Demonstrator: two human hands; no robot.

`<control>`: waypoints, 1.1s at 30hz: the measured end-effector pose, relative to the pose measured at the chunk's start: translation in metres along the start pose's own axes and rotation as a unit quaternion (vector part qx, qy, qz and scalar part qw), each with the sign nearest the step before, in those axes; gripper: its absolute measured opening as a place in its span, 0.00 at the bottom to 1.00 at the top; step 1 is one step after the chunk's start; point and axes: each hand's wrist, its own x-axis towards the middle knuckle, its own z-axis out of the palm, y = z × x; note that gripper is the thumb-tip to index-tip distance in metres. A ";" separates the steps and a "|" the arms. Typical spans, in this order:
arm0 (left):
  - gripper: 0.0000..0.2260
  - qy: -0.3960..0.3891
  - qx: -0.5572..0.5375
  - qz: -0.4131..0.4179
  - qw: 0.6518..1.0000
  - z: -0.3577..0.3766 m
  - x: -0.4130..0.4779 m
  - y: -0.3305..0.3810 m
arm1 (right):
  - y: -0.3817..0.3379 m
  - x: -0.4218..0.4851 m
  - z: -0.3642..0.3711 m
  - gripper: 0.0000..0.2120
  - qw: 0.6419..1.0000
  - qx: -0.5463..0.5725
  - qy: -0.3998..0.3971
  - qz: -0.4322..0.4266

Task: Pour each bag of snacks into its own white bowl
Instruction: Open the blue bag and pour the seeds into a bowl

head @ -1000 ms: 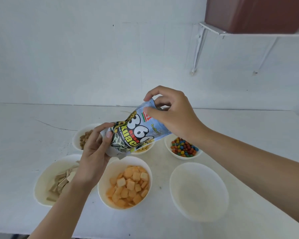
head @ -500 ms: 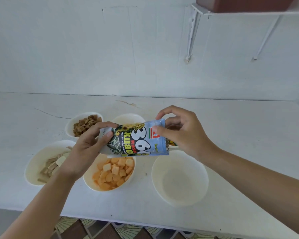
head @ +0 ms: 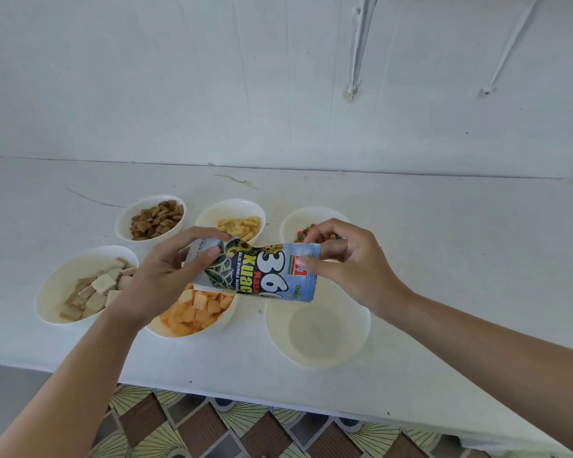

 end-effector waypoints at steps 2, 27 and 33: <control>0.11 -0.005 0.033 0.007 0.999 -0.001 0.001 -0.001 | 0.007 -0.004 -0.001 0.11 1.000 0.015 0.010 0.014; 0.09 0.037 0.096 0.063 0.993 0.002 0.006 0.030 | 0.006 -0.009 0.005 0.06 0.998 0.007 0.057 0.010; 0.09 0.011 0.131 0.062 0.989 0.010 0.008 0.032 | 0.019 -0.018 0.010 0.07 0.995 0.004 0.061 0.083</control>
